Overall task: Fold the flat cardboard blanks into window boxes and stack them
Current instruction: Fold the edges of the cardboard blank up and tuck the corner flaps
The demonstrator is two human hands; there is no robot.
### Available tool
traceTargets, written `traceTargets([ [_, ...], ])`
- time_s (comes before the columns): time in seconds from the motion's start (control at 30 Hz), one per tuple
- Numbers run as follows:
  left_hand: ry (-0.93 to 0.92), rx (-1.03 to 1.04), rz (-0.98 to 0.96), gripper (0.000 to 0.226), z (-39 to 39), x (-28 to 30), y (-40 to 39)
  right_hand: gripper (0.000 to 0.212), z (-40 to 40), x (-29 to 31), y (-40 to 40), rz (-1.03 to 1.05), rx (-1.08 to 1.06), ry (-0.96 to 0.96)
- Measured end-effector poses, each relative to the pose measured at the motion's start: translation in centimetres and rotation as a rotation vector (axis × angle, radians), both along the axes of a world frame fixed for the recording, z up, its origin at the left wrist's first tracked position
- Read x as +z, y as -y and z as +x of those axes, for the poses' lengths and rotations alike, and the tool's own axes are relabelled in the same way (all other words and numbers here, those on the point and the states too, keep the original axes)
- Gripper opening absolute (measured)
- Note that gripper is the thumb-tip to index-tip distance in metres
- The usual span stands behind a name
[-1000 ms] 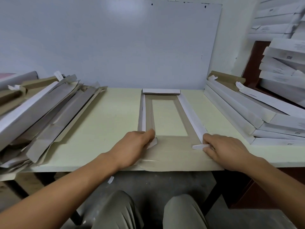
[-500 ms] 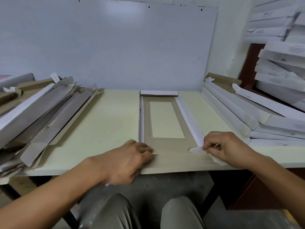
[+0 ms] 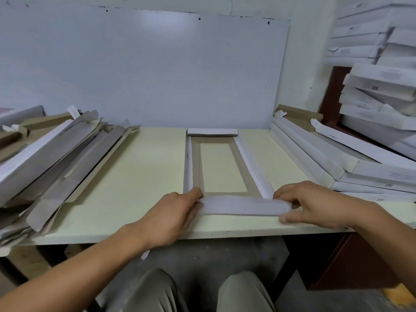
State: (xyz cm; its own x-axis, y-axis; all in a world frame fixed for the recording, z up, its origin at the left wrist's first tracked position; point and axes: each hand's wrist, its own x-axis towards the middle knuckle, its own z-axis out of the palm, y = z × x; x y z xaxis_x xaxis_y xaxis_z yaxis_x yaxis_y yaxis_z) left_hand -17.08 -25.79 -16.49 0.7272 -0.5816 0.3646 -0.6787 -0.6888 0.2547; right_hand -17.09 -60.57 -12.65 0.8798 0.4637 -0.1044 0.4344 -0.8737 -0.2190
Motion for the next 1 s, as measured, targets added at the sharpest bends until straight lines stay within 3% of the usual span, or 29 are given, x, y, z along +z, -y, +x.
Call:
traceTargets([
  [0.27,-0.198,0.187,-0.092,0.03,2.8,1.5,1.6,0.041,2.8,-1.1,-0.6,0.208,-0.153,0.104],
  [0.37,-0.264,0.301,0.008,0.018,3.9,1.4,2.6,0.031,3.9,-1.6,-1.2,0.223,-0.202,0.088],
  [0.47,-0.307,0.347,0.054,0.024,4.6,1.1,3.2,0.007,4.3,-2.5,-1.8,0.235,-0.243,0.073],
  [0.53,-0.306,0.36,0.096,0.029,4.8,1.0,3.7,0.005,3.9,-3.2,-2.2,0.192,-0.276,0.171],
  [0.63,-0.285,0.393,0.108,0.022,4.9,0.5,4.1,0.018,2.8,-3.4,-3.0,0.123,-0.184,0.45],
  [0.7,-0.202,0.419,0.125,0.018,5.0,0.1,4.1,0.025,1.8,-3.6,-3.8,0.105,-0.064,0.397],
  [0.77,-0.093,0.386,0.113,0.02,4.9,-0.4,3.9,0.022,1.3,-4.4,-4.5,0.007,-0.002,0.318],
  [0.87,-0.139,0.202,0.068,0.046,4.3,-1.3,2.8,0.019,1.4,-5.0,-4.4,0.023,-0.062,0.251],
  [1.0,-0.117,0.033,0.021,0.034,3.5,-2.3,1.4,0.009,1.7,-4.4,-4.8,0.054,-0.117,0.138],
])
